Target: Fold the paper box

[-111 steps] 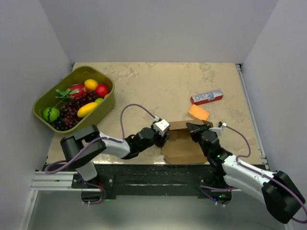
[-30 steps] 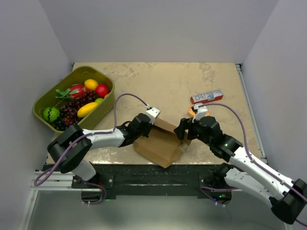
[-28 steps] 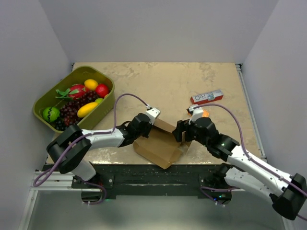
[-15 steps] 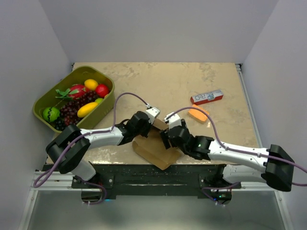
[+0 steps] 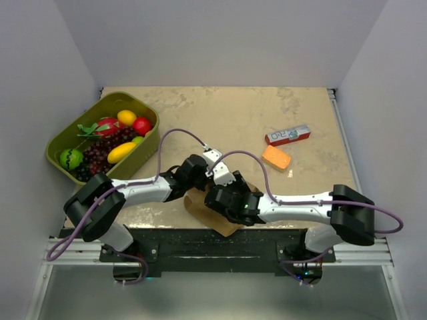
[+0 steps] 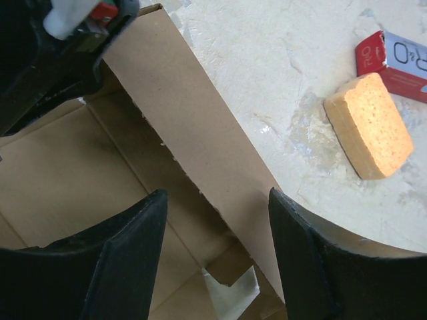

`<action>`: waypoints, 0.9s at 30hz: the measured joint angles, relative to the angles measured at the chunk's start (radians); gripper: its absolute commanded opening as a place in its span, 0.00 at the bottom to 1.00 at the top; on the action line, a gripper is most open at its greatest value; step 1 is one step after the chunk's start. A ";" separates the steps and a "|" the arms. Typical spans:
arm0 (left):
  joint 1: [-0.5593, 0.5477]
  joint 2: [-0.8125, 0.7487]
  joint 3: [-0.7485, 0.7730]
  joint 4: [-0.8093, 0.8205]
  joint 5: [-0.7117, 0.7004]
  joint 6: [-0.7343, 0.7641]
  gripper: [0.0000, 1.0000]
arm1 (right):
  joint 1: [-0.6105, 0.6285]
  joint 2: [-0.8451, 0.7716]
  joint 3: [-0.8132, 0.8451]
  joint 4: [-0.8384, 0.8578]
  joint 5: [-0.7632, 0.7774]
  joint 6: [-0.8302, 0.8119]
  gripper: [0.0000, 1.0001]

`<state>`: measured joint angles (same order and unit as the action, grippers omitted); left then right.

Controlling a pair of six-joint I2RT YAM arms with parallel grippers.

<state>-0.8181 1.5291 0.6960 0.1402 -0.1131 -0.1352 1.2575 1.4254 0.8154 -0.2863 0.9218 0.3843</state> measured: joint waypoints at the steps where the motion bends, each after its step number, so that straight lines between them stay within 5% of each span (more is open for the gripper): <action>1: 0.000 0.000 0.000 0.000 0.000 0.000 0.00 | 0.009 0.027 0.017 -0.014 0.022 0.012 0.59; 9: 0.007 -0.023 -0.027 0.013 -0.002 -0.002 0.00 | 0.045 0.193 0.145 -0.169 0.173 0.122 0.41; 13: 0.013 -0.040 -0.054 0.035 -0.002 -0.002 0.10 | 0.058 0.234 0.177 -0.208 0.215 0.159 0.29; 27: 0.012 -0.102 -0.167 0.158 -0.014 -0.002 0.35 | 0.071 0.238 0.183 -0.220 0.228 0.114 0.26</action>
<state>-0.8059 1.4273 0.5289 0.2977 -0.1268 -0.1371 1.3285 1.6634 0.9985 -0.5068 1.1496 0.4988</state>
